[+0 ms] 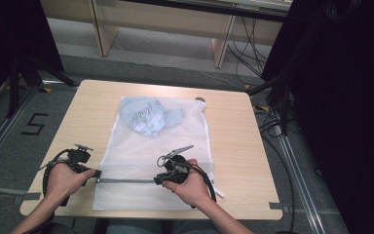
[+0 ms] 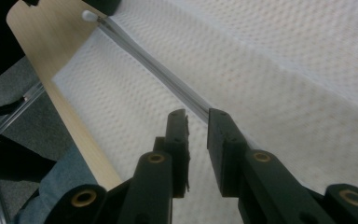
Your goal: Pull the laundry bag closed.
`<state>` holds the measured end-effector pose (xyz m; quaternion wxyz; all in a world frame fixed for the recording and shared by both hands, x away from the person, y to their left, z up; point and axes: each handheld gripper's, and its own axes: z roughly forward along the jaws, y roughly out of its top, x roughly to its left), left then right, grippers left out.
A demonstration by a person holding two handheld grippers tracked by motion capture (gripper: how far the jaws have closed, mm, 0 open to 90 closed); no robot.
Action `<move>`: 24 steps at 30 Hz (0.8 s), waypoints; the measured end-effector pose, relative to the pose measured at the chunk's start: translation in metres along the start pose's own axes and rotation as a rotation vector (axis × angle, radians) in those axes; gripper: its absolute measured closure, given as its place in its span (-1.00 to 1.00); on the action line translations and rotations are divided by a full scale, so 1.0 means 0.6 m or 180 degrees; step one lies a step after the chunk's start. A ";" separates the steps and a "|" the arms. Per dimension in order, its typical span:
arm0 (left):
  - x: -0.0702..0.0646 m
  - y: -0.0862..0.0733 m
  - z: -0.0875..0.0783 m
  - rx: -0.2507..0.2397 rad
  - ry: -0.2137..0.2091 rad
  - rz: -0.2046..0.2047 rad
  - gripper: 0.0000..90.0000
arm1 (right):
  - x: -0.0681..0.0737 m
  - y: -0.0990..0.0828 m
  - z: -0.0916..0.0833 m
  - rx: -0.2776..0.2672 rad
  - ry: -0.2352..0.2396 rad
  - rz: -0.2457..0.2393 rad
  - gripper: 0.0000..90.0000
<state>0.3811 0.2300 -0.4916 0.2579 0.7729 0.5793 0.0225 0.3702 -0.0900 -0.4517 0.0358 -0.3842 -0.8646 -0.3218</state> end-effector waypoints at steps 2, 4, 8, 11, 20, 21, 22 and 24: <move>-0.001 -0.001 0.003 0.0002 0.0000 -0.0073 0.99 | 0.007 0.006 0.007 0.0013 0.0011 -0.0013 0.73; 0.000 0.000 0.003 0.0006 0.0003 -0.0053 0.99 | 0.014 0.012 0.017 0.0006 0.0056 -0.0086 0.72; 0.000 0.000 0.004 0.0003 0.0003 -0.0082 0.99 | 0.027 0.026 0.035 -0.0015 0.0120 -0.0123 0.71; 0.002 -0.001 0.004 0.0004 -0.0019 -0.0091 0.99 | 0.039 0.036 0.051 0.0016 0.0193 -0.0031 0.70; 0.003 -0.001 0.004 0.0012 -0.0027 -0.0099 0.98 | 0.063 0.064 0.104 0.0028 0.0360 -0.0100 0.70; 0.003 -0.001 0.004 0.0009 -0.0027 -0.0097 0.98 | 0.063 0.067 0.109 0.0031 0.0355 -0.0132 0.70; 0.003 -0.001 0.004 0.0009 -0.0027 -0.0097 0.98 | 0.065 0.070 0.113 0.0024 0.0356 -0.0107 0.70; 0.002 -0.001 0.004 0.0006 -0.0022 -0.0090 0.98 | 0.068 0.075 0.121 0.0046 0.0337 -0.0090 0.70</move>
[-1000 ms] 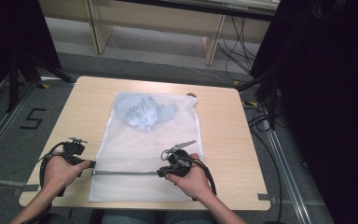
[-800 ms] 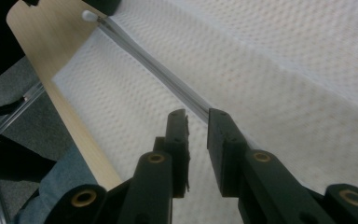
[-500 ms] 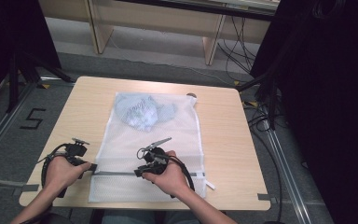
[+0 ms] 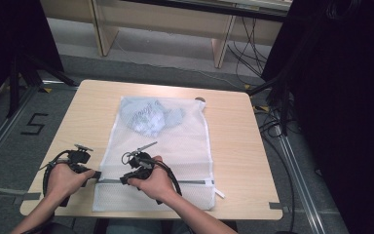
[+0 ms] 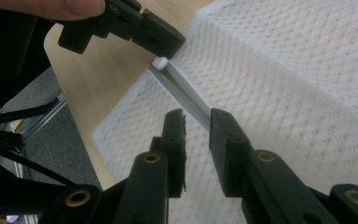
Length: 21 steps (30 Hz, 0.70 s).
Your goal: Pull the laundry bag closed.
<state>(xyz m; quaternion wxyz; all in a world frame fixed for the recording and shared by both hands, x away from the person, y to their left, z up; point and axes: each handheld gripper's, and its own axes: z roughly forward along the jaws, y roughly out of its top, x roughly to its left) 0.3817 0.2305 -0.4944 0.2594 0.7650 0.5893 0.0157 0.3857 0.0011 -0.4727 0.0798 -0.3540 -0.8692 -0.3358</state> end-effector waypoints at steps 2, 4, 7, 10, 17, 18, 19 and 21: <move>0.000 0.000 0.000 -0.0005 -0.0003 0.0004 0.98 | -0.001 0.002 0.006 0.0007 0.0000 -0.0074 0.70; 0.000 0.000 0.000 -0.0001 -0.0002 0.0003 0.98 | -0.002 0.004 0.010 -0.0003 0.0005 -0.0108 0.70; 0.000 0.000 -0.001 0.0024 -0.0003 0.0005 0.99 | 0.008 0.007 0.024 0.0062 -0.0004 -0.0064 0.70; 0.001 0.000 -0.002 0.0059 -0.0009 0.0010 0.99 | 0.015 0.009 0.034 0.0082 0.0033 -0.0082 0.70; 0.001 -0.001 -0.002 0.0055 -0.0016 0.0012 0.99 | 0.025 0.021 0.048 0.0084 0.0060 -0.0108 0.69; 0.000 -0.001 -0.002 0.0062 -0.0016 0.0008 0.99 | 0.023 0.022 0.050 0.0049 0.0071 -0.0174 0.69; 0.000 -0.001 -0.002 0.0062 -0.0016 0.0008 0.99 | 0.023 0.022 0.050 0.0049 0.0071 -0.0174 0.69; 0.000 -0.001 -0.002 0.0062 -0.0014 0.0016 0.99 | 0.022 0.024 0.053 0.0043 0.0052 -0.0170 0.69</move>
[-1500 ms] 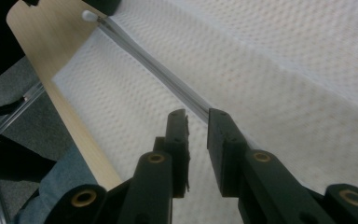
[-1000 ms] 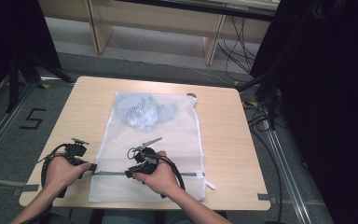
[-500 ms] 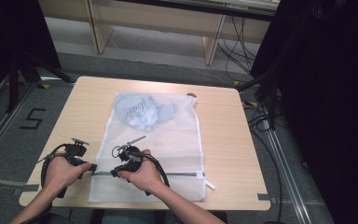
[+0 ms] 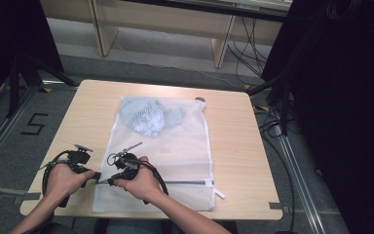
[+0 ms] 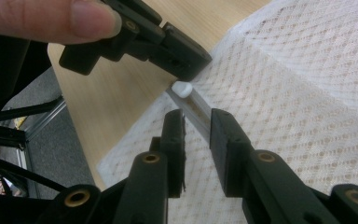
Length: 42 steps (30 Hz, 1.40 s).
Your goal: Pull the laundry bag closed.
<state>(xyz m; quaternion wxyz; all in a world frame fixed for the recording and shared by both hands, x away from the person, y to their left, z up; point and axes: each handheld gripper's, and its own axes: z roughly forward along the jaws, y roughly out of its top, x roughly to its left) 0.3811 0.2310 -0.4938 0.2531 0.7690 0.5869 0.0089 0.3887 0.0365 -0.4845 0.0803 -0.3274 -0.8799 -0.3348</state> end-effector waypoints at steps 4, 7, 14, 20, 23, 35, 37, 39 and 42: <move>0.000 0.000 0.000 -0.0001 -0.0002 -0.0006 0.99 | 0.003 0.005 0.006 -0.0050 0.0046 0.0071 0.69; 0.000 0.000 0.000 -0.0002 -0.0004 -0.0005 0.99 | 0.001 0.006 0.011 -0.0023 0.0012 -0.0010 0.69; 0.000 0.000 0.000 0.0001 -0.0010 -0.0024 0.99 | 0.008 0.015 0.022 0.0013 0.0017 0.0024 0.67; 0.001 0.000 0.000 -0.0004 -0.0024 -0.0036 0.99 | 0.009 0.024 0.028 -0.0015 -0.0017 0.0079 0.66; 0.003 0.000 -0.001 0.0024 -0.0024 -0.0005 0.99 | 0.009 0.030 0.031 -0.0011 0.0032 0.0065 0.68; 0.006 0.000 0.000 0.0003 -0.0074 -0.0055 0.99 | 0.010 0.032 0.046 0.0118 0.0037 -0.0031 0.75; 0.005 0.000 0.000 0.0010 -0.0074 -0.0071 0.99 | 0.011 0.031 0.049 0.0085 0.0024 -0.0074 0.78; 0.005 0.000 0.000 0.0007 -0.0076 -0.0072 0.99 | 0.014 0.031 0.050 0.0099 -0.0012 -0.0070 0.80; 0.003 -0.001 0.001 -0.0007 -0.0071 -0.0058 0.99 | 0.016 0.031 0.049 0.0132 -0.0016 -0.0136 0.87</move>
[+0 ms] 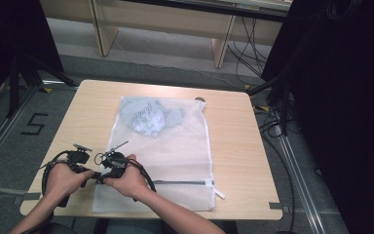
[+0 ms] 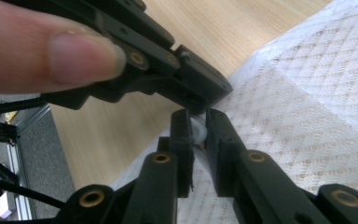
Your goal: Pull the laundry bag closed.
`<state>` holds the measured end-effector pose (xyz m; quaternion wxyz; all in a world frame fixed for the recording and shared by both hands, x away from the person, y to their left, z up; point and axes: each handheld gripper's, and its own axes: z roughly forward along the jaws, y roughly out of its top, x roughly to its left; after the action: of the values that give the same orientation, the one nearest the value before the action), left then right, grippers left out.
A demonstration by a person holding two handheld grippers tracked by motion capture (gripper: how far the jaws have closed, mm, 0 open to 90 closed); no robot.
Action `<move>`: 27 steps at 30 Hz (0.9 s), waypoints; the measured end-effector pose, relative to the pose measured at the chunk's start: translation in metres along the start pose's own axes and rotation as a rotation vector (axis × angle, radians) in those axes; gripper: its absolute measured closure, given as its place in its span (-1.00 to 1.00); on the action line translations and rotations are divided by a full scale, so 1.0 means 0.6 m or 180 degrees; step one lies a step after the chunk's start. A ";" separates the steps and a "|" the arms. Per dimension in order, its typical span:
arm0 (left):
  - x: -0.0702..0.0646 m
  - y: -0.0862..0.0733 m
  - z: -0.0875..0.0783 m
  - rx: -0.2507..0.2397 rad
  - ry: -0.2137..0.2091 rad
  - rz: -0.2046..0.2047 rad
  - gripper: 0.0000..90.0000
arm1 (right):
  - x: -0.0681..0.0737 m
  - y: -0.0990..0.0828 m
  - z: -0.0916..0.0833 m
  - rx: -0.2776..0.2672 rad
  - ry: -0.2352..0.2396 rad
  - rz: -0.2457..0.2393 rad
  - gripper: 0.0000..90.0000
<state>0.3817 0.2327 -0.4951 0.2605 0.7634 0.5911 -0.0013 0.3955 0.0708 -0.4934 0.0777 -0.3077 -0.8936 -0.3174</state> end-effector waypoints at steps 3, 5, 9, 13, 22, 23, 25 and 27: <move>0.000 -0.001 0.000 -0.0008 0.0013 0.0042 0.99 | 0.002 -0.001 -0.002 0.0080 0.0073 0.0082 0.92; -0.003 -0.002 0.000 -0.0031 0.0037 0.0094 0.99 | 0.000 -0.002 -0.003 0.0031 0.0079 0.0089 0.92; -0.010 -0.004 0.000 -0.0026 0.0102 0.0239 0.99 | -0.002 -0.008 -0.008 0.0059 0.0081 0.0219 0.93; -0.008 -0.004 -0.001 -0.0003 0.0131 0.0355 0.99 | -0.003 -0.011 -0.010 0.0062 0.0075 0.0263 0.93; -0.013 -0.006 0.001 -0.0068 0.0116 0.0282 0.99 | -0.004 -0.012 -0.018 0.0001 0.0057 0.0363 0.93; -0.010 -0.006 0.001 -0.0080 0.0128 0.0332 0.99 | -0.004 -0.011 -0.021 0.0015 0.0076 0.0378 0.93; -0.011 -0.006 0.002 -0.0093 0.0137 0.0326 0.99 | -0.004 -0.012 -0.021 0.0005 0.0038 0.0363 0.93; -0.011 -0.006 0.001 -0.0090 0.0121 0.0343 0.99 | -0.004 -0.012 -0.023 0.0005 0.0010 0.0396 0.93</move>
<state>0.3766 0.2272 -0.4952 0.2597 0.7902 0.5539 0.0356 0.3923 0.0567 -0.4871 0.0989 -0.3621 -0.8729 -0.3117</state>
